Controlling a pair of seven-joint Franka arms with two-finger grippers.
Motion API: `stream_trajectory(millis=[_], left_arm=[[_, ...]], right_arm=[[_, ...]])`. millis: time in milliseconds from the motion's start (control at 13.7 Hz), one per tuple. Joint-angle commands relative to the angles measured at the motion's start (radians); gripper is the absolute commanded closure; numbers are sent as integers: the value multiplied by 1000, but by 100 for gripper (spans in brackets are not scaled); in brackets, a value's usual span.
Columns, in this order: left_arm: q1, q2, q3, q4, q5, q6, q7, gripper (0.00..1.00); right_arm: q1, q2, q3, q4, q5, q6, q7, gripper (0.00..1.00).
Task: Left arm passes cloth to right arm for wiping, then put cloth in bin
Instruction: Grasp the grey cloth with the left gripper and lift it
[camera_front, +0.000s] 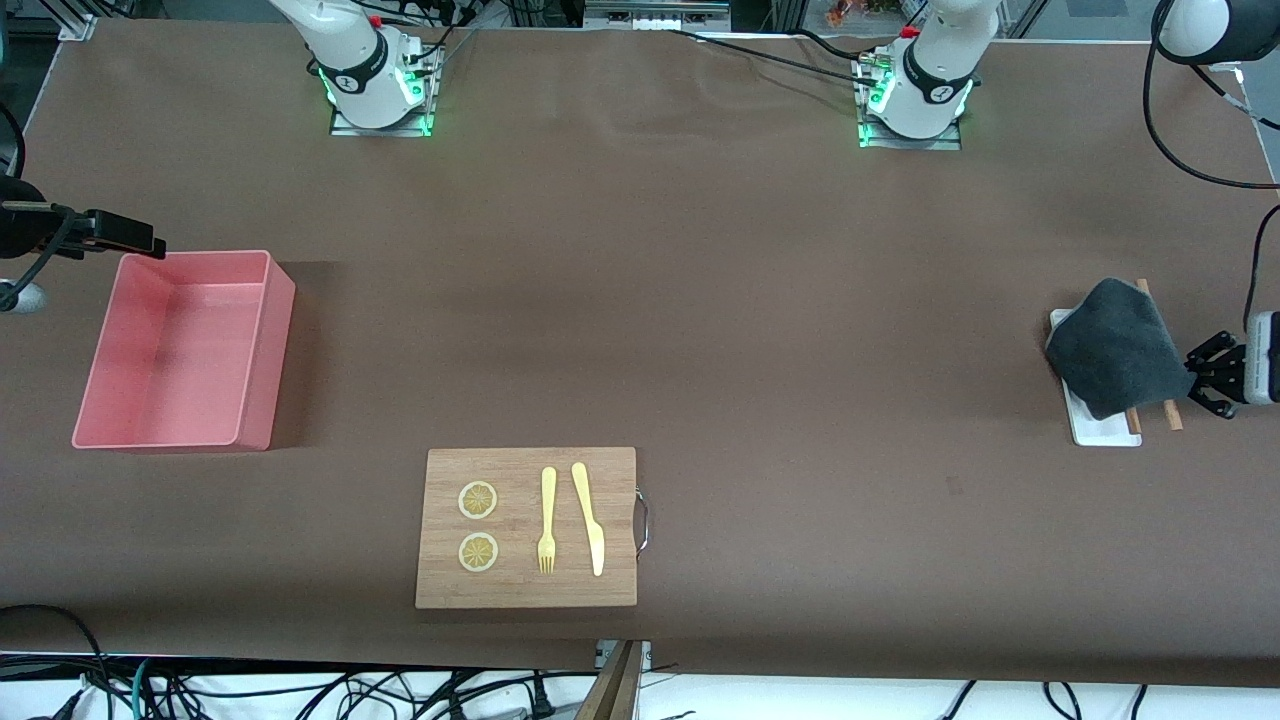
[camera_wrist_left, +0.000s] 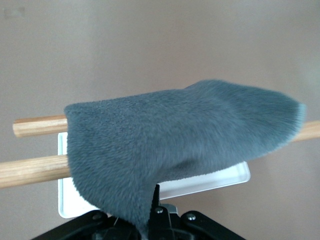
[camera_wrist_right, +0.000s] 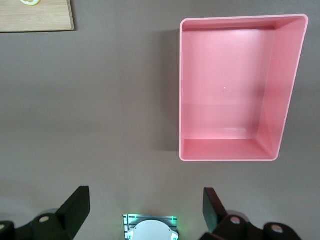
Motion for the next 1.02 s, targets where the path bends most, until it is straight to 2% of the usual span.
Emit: stream_trajectory(millis=[0, 218, 437, 728, 946], left_arm=[[15, -14, 32, 70, -18, -132, -24, 100], [-3, -105, 43, 72, 19, -264, -244, 100], [-79, -235, 37, 62, 97, -309, -494, 100], [-265, -344, 35, 65, 123, -451, -903, 100], [-401, -361, 33, 65, 110, -466, -1161, 100]], right_arm=[[-1, 8, 3, 20, 6, -16, 9, 0], [-1, 8, 3, 20, 6, -16, 8, 0], [0, 8, 3, 20, 8, -15, 8, 0], [2, 15, 5, 14, 8, -21, 8, 0], [38, 26, 11, 17, 12, -12, 38, 0]])
